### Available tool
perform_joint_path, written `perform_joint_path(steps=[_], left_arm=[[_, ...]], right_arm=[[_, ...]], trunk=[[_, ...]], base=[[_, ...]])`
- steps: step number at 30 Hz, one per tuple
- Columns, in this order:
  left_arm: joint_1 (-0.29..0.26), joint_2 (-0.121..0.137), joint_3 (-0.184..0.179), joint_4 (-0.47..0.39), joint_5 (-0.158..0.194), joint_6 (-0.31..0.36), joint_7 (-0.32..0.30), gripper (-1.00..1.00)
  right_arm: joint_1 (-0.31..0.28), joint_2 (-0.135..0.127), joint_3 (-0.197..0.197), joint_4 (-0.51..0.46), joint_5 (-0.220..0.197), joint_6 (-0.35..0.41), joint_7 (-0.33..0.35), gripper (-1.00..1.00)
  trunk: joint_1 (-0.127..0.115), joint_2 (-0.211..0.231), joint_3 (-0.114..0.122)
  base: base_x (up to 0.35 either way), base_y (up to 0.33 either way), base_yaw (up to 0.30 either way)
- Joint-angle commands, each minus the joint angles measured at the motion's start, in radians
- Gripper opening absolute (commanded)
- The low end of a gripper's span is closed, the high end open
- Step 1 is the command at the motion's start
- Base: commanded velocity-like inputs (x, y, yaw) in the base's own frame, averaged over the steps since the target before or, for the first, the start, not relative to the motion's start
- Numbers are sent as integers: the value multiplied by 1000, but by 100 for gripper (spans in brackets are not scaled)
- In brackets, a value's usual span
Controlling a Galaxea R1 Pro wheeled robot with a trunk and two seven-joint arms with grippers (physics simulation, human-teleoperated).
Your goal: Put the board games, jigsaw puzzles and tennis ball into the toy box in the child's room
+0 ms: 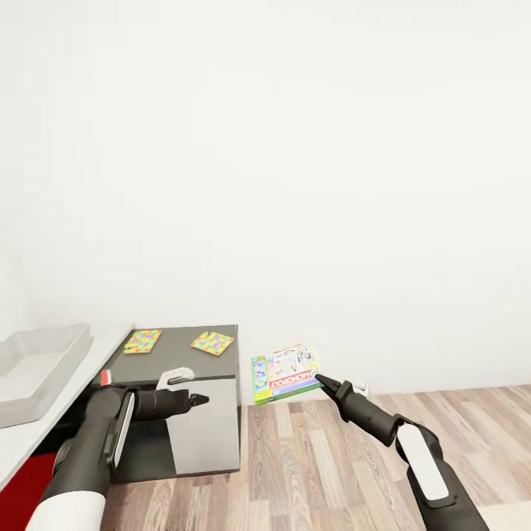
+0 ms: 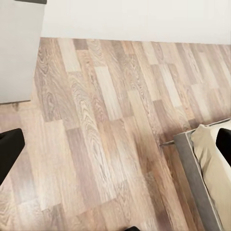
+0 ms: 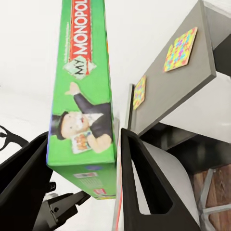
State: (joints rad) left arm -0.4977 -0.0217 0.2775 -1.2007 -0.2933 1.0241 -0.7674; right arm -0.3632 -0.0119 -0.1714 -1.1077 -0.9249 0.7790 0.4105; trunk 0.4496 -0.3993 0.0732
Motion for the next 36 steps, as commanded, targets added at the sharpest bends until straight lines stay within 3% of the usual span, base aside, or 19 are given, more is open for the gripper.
perform_joint_path(steps=[1,18,36], left_arm=[[-1,-1,3,0,-9,4,-11,100],[-1,-1,2,0,-12,5,-10,100],[-1,-1,2,0,-12,4,-10,100]], right_arm=[[0,0,-2,0,0,6,5,-100],[0,1,-2,-1,0,6,6,-100],[1,1,-2,-1,0,6,5,-100]], trunk=[[0,-1,0],[0,-1,0],[0,-1,6]], base=[[0,-8,51],[0,-1,20],[0,0,258]])
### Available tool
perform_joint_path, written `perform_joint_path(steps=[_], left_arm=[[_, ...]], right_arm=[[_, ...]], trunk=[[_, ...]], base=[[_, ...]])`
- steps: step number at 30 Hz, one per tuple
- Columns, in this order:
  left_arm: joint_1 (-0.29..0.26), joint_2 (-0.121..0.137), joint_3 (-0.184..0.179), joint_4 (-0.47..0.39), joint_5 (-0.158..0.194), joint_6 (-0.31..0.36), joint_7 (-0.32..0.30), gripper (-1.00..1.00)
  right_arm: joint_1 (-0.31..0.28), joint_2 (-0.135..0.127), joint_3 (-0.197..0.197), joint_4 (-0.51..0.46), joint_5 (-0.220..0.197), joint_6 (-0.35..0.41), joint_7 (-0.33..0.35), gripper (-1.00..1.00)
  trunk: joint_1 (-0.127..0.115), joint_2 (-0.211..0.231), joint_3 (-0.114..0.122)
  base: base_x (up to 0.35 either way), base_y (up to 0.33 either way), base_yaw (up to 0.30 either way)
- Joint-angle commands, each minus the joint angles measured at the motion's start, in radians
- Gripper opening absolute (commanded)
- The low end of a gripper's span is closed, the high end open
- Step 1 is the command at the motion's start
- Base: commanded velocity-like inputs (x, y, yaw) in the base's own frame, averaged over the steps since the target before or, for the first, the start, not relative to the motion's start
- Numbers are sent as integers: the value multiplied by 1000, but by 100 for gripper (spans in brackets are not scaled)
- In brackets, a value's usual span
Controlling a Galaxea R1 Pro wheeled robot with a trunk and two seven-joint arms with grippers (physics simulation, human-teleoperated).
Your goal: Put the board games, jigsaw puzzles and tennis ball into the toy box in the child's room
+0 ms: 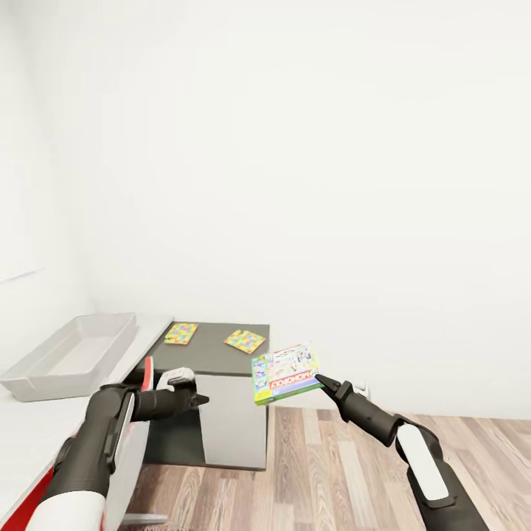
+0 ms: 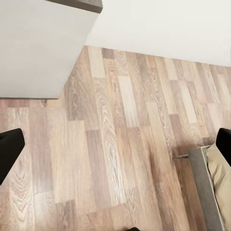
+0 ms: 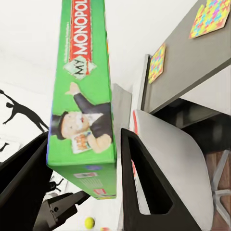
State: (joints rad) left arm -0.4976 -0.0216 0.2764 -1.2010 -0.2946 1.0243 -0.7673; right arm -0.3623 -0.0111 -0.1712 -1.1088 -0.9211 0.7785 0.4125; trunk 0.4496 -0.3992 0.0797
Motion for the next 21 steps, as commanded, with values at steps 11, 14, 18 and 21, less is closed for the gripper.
perform_joint_path(steps=[11,14,18,21], left_arm=[[-1,-1,4,0,-11,3,-10,100],[-1,-1,4,0,-11,3,-10,100],[-1,-1,4,0,-11,3,-10,100],[-1,-1,4,0,-11,3,-10,100]], right_arm=[[-1,0,-2,0,-4,7,3,-100],[-1,0,-2,0,-4,7,4,-100],[-1,-1,-2,0,-4,7,5,-100],[-1,0,-2,0,-4,7,4,-100]], trunk=[[0,-1,4],[0,-1,4],[0,-1,5],[0,-1,5]], base=[[0,0,278],[0,0,211],[0,0,56],[0,0,10]])
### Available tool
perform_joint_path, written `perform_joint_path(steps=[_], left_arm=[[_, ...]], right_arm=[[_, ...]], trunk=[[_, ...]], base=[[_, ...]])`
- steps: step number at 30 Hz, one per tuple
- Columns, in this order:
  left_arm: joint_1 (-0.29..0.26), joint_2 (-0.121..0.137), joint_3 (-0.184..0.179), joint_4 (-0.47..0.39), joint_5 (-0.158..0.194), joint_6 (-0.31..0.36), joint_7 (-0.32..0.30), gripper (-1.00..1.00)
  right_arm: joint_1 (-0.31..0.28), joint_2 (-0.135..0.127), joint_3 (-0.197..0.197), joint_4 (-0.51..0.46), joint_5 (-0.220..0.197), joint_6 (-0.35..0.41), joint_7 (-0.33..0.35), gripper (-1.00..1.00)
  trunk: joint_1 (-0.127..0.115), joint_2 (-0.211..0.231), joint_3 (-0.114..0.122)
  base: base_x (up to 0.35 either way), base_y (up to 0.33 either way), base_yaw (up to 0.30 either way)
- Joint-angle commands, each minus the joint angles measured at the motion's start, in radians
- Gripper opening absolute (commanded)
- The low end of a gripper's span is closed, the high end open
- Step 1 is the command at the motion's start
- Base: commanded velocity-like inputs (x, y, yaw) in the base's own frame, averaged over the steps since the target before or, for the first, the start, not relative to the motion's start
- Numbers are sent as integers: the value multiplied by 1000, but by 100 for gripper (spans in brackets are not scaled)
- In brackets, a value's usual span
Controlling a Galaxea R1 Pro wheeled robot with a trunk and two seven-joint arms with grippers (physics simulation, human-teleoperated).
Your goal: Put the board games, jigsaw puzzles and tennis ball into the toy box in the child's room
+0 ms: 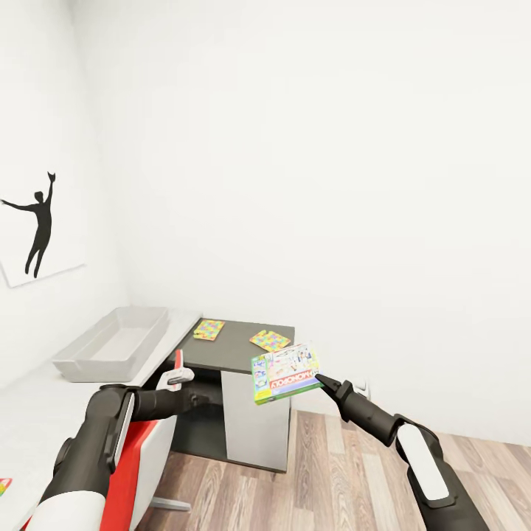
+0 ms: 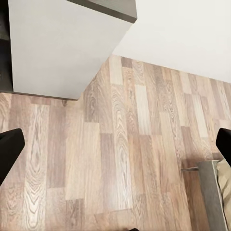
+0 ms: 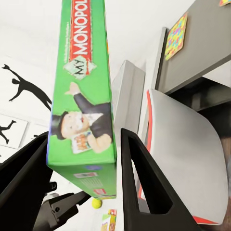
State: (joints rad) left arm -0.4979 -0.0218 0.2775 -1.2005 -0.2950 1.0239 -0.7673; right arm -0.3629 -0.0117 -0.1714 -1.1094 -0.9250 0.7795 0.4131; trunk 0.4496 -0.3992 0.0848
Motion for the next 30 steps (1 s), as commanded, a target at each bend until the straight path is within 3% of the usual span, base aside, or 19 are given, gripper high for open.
perform_joint_path(steps=[1,9,23,30], left_arm=[[-1,-1,3,-1,-10,4,-10,100],[-1,-1,3,-1,-10,4,-10,100],[-1,-1,3,-1,-10,4,-10,100],[-1,-1,3,-1,-10,4,-10,100]], right_arm=[[-1,0,-2,0,0,6,3,-100],[0,0,-2,0,0,6,3,-100],[0,1,-2,-1,0,6,3,-100],[0,1,-2,-1,0,6,7,-100]], trunk=[[0,-1,0],[0,-1,0],[0,-1,6],[0,-1,7]], base=[[0,0,6],[0,0,19],[0,0,240],[0,0,67]])
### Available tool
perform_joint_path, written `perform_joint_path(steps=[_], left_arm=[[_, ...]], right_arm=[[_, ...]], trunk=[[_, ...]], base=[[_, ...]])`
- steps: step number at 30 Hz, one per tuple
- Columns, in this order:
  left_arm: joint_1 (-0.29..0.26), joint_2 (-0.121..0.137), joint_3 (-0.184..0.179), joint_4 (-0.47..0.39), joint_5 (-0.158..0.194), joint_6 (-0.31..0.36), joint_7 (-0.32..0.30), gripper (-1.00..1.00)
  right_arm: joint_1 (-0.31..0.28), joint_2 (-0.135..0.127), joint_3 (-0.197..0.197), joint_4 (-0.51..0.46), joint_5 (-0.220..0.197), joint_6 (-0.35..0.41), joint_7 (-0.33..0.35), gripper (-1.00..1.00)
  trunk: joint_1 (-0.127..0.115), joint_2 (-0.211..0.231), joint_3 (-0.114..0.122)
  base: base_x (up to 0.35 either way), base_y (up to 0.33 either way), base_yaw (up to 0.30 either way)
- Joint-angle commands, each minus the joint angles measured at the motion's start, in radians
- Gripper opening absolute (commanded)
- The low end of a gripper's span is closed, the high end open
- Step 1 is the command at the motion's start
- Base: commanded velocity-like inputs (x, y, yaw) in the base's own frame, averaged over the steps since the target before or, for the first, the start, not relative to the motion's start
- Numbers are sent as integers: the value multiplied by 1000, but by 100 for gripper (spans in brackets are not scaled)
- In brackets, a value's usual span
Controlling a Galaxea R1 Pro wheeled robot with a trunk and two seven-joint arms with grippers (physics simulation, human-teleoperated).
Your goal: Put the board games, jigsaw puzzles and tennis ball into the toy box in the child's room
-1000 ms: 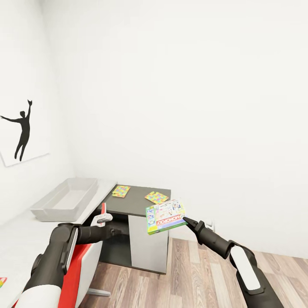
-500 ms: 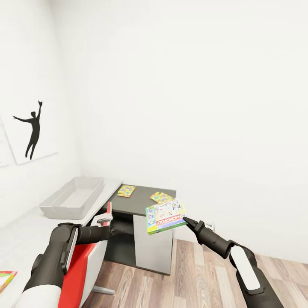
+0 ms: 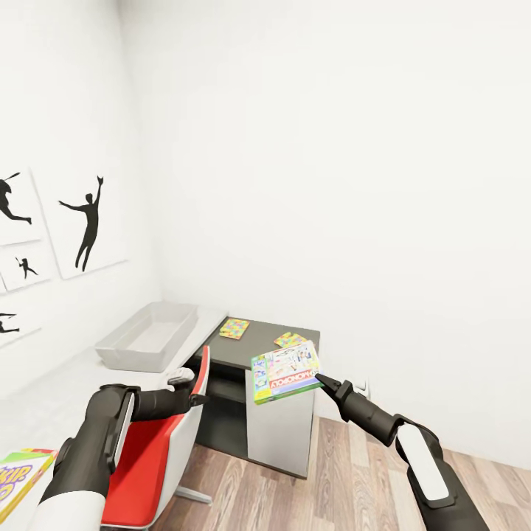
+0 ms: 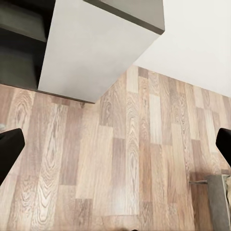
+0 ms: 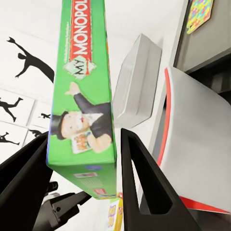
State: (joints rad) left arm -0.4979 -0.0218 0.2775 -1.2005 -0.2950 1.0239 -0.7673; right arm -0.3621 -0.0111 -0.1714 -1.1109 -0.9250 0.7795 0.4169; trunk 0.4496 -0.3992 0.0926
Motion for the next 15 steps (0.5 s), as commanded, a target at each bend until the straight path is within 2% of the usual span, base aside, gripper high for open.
perform_joint_path(steps=[1,9,15], left_arm=[[-1,-1,3,-1,-10,4,-10,100],[-1,-1,3,-1,-10,4,-10,100],[-1,-1,3,-1,-10,4,-10,100]], right_arm=[[0,0,-2,0,0,6,3,-100],[0,-1,-2,0,0,6,3,-100],[0,0,-2,0,0,6,3,-100]], trunk=[[0,-1,0],[0,-1,0],[0,-1,2]], base=[[0,0,8],[0,0,7],[0,0,159]])
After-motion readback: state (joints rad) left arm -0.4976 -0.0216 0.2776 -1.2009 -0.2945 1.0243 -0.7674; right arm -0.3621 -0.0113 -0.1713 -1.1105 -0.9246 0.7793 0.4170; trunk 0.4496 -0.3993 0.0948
